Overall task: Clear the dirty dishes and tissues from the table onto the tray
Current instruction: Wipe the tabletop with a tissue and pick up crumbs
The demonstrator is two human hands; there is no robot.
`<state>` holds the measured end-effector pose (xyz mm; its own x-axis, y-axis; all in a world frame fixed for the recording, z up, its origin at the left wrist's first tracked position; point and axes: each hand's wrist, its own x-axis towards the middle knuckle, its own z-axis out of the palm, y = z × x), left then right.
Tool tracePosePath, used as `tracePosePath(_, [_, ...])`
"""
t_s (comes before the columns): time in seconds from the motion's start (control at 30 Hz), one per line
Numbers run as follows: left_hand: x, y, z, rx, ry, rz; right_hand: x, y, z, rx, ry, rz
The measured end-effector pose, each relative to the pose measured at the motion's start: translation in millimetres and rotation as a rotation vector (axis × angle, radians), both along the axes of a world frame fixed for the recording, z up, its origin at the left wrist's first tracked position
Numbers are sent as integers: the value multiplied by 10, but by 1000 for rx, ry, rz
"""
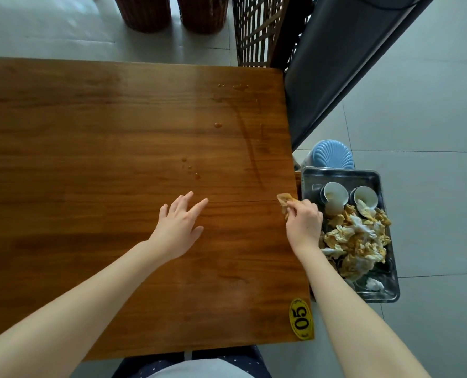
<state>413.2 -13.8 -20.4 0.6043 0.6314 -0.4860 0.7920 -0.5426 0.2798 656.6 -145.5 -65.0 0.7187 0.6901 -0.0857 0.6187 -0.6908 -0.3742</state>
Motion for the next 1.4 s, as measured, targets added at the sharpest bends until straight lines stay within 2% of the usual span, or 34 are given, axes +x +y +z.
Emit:
tracePosePath(0.1, [-25,7,0,-5,3,17,-265,13,38,16,1,82])
tracePosePath(0.23, [-48,37,9,-11,3,41,-733,-209,41,39,-6,305])
tracePosePath(0.33, [-71,61,6,-21,2,49,-735,-242,43,36,-16,400])
tracePosePath(0.4, [-88,87,2,-16,6,60,-560,-95,40,27,-42,367])
tracePosePath(0.57, [-142,167,8,-1,3,106,-46,574,-6,26,-53,131])
tracePosePath(0.7, [-170,201,21,3,-4,129,-192,857,-32,49,-58,72])
tracePosePath(0.9, [-240,213,38,0,-44,157,-1065,628,-44,82,-13,415])
tracePosePath(1.0, [-308,236,15,-3,-48,174,-1127,550,-43,108,-41,542])
tracePosePath(1.07, [-372,264,-10,5,-48,179,-896,661,-36,92,-71,470])
tracePosePath(1.2, [-477,295,-52,8,-34,187,-269,1022,-28,88,-28,12])
tracePosePath(1.27, [-518,307,-58,2,-33,192,-132,1163,-17,97,-7,-150])
tracePosePath(1.33, [-562,318,-53,-4,-33,194,-221,1264,-16,95,9,-223])
tracePosePath(1.4, [-598,337,-51,-3,-35,200,-531,1342,-30,95,14,-155])
